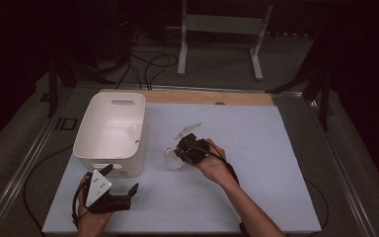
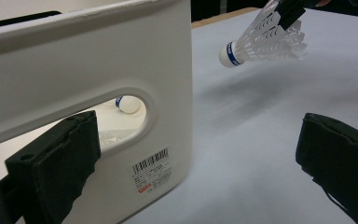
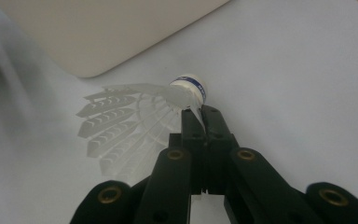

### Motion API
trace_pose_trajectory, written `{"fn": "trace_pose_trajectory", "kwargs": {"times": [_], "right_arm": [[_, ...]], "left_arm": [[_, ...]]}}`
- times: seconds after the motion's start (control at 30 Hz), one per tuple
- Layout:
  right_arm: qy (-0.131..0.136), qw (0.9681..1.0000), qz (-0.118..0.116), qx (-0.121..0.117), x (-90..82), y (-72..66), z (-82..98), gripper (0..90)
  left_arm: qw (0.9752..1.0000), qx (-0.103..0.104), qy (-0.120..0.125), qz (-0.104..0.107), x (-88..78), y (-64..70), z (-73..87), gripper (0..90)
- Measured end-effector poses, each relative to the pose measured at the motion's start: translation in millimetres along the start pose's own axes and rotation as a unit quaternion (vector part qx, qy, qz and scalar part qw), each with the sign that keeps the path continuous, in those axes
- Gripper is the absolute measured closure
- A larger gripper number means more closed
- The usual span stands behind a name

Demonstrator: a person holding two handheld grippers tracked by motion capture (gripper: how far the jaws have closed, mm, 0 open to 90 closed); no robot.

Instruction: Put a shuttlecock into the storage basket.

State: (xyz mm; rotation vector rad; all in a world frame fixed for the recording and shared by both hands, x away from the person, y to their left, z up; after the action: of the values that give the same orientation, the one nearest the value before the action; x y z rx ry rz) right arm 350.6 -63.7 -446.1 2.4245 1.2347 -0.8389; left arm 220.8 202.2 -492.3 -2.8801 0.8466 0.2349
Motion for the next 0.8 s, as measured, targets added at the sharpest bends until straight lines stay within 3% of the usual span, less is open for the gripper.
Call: {"fn": "trace_pose_trajectory", "kwargs": {"times": [0.8], "right_arm": [[0.011, 0.9999, 0.004, 0.001, -12.1, 0.3, -19.8, 89.8]], "left_arm": [[1.0000, 0.000, -0.001, -0.001, -0.5, -0.4, -0.1, 0.5]]}}
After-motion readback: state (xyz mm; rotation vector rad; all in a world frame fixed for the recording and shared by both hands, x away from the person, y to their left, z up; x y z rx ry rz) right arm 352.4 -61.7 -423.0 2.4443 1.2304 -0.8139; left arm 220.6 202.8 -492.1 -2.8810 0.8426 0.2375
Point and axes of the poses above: each handheld gripper's, and its own axes: x roughly forward along the jaws, z roughly out of its underside, y roughly to its right, the point moved 1 cm from there along x, roughly forward along the jaws, and after that the axes turned 12 degrees about y, right-handed, at the moved point
